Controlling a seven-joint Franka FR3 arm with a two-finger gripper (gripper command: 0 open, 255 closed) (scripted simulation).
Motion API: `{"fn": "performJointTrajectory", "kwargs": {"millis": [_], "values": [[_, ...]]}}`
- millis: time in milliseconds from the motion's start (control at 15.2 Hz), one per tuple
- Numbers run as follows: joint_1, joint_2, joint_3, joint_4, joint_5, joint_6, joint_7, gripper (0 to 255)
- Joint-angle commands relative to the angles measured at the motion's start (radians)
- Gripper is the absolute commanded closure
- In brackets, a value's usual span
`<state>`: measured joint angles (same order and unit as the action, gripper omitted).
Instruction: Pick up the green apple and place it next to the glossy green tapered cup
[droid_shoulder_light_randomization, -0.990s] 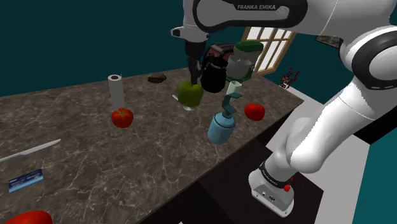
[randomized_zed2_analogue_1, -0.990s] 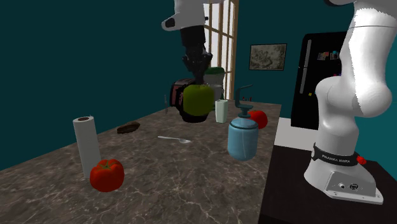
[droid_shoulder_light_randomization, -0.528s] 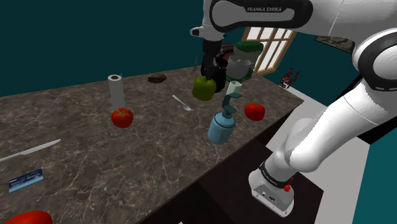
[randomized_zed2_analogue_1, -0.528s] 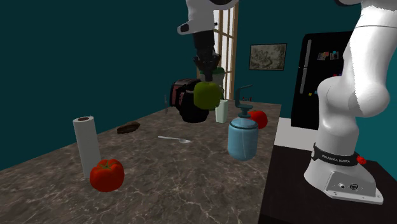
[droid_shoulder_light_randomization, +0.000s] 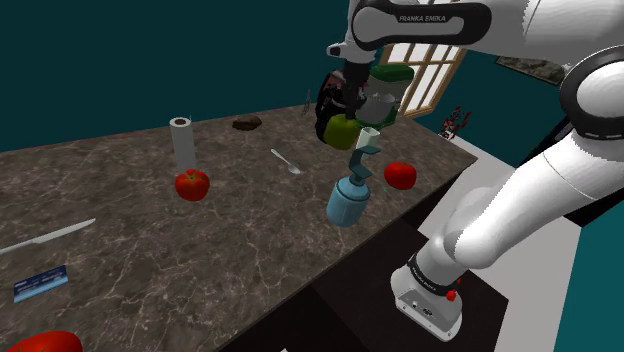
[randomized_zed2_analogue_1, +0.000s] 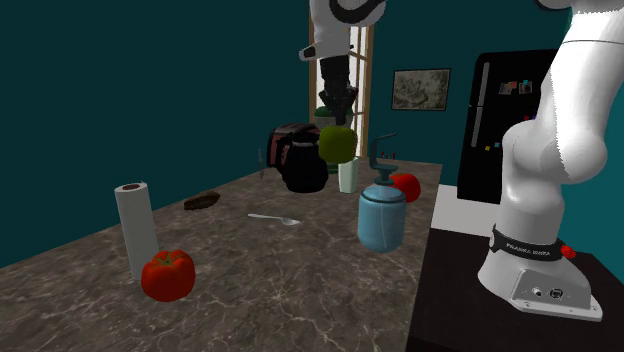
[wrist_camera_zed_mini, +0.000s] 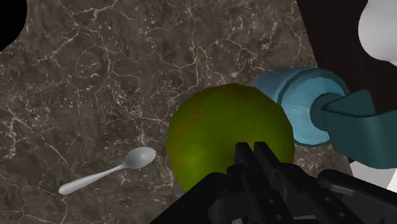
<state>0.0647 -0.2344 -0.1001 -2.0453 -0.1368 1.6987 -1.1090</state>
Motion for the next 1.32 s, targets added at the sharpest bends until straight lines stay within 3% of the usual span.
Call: {"fn": "performJointTrajectory", "kwargs": {"millis": [0,990,1254], "values": [[-0.021,0.006,-0.030,0.013,-0.012,-0.001,-0.049,255],[-0.175,0.179,-0.251,0.194,-0.033,0.044,-0.421,255],[-0.180,0.189,-0.257,0.164,-0.032,0.084,-0.427,255]]}}
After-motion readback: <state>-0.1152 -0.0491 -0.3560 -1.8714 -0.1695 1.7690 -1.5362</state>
